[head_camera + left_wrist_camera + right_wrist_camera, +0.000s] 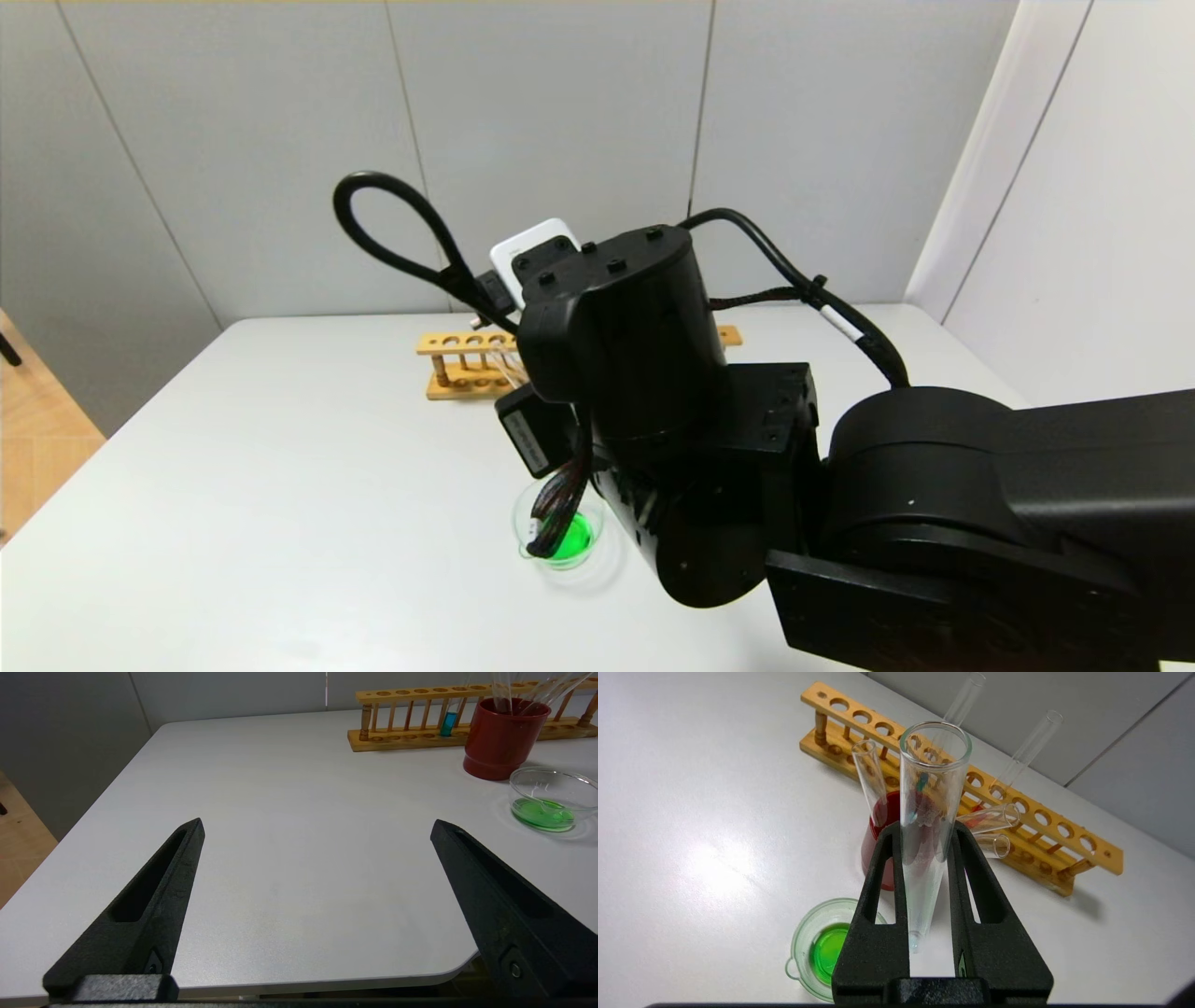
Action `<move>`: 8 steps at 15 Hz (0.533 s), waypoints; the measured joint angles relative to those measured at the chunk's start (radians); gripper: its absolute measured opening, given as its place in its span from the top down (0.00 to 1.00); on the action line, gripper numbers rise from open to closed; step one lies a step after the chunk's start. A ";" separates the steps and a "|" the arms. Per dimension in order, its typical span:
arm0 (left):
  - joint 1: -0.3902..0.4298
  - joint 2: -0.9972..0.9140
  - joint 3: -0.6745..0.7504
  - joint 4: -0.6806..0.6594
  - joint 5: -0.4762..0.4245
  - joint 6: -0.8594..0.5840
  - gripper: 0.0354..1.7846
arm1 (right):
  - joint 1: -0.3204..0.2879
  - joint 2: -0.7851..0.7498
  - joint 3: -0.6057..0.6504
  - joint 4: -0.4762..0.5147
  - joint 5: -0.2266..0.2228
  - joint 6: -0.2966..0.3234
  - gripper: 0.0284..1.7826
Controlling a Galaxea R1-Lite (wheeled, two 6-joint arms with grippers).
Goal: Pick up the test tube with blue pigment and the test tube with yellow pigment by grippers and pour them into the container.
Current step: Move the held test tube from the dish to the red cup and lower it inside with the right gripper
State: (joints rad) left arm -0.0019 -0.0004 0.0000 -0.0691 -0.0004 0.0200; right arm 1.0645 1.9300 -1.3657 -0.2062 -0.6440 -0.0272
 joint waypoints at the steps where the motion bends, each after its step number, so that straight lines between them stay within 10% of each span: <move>1: 0.000 0.000 0.000 0.000 0.000 0.000 0.04 | -0.009 -0.003 0.010 -0.003 -0.001 0.019 0.86; 8: 0.001 0.000 0.000 0.000 0.000 0.000 0.04 | -0.057 -0.025 0.030 -0.050 -0.003 0.027 0.86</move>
State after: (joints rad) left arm -0.0009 -0.0004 0.0000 -0.0691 -0.0004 0.0200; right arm 1.0079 1.9051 -1.3353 -0.2560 -0.6466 0.0000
